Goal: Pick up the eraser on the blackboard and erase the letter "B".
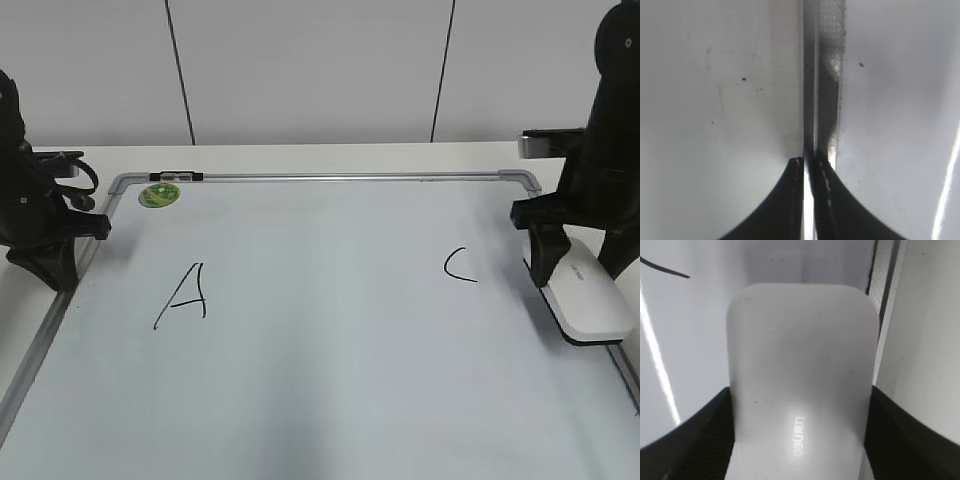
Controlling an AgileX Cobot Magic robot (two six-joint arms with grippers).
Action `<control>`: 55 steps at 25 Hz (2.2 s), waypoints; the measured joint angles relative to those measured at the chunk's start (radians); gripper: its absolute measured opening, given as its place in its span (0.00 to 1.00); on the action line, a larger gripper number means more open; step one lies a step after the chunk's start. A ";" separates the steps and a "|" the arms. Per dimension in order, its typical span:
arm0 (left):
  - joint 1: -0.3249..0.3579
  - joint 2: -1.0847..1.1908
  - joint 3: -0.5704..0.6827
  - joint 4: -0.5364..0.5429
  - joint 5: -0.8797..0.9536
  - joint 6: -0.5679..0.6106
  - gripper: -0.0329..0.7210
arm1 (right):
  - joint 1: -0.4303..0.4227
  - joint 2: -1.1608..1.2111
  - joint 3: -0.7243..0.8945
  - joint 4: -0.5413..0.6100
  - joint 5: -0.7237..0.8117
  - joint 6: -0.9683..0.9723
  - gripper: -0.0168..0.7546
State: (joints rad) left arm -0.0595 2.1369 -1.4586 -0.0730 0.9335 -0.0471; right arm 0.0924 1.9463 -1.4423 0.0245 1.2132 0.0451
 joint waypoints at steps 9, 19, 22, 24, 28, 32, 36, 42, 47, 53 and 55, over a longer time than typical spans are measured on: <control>0.000 0.000 0.000 0.000 0.000 0.000 0.07 | -0.035 0.000 0.000 0.023 -0.004 -0.030 0.71; 0.000 0.000 0.000 0.000 0.000 0.000 0.07 | -0.035 0.000 -0.008 0.018 -0.012 -0.033 0.71; 0.000 0.000 0.000 0.000 0.000 0.000 0.07 | -0.035 0.002 -0.008 0.018 -0.038 -0.033 0.71; 0.000 0.000 0.000 0.000 0.000 0.000 0.07 | -0.035 0.002 -0.008 0.018 -0.051 -0.033 0.71; 0.000 0.000 0.000 0.000 0.000 0.000 0.07 | -0.035 0.026 -0.008 0.018 -0.057 -0.033 0.71; 0.000 0.000 0.000 0.000 0.000 0.000 0.07 | -0.035 0.067 -0.011 0.020 -0.061 -0.033 0.71; 0.000 0.000 0.000 0.000 0.000 0.000 0.07 | -0.035 0.097 -0.013 0.020 -0.077 -0.033 0.71; 0.000 0.000 0.000 0.000 0.000 0.000 0.07 | -0.035 0.099 -0.013 0.022 -0.105 -0.033 0.71; 0.000 0.000 0.000 0.000 0.000 0.000 0.07 | -0.035 0.099 -0.013 0.022 -0.111 -0.033 0.73; 0.000 0.000 0.000 0.000 0.000 0.000 0.07 | -0.035 0.101 -0.016 0.022 -0.113 -0.031 0.78; 0.000 0.000 0.000 0.000 0.002 0.000 0.07 | -0.035 0.101 -0.016 0.022 -0.113 -0.031 0.79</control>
State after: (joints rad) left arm -0.0595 2.1369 -1.4586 -0.0730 0.9353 -0.0471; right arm 0.0574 2.0469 -1.4587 0.0465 1.1002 0.0142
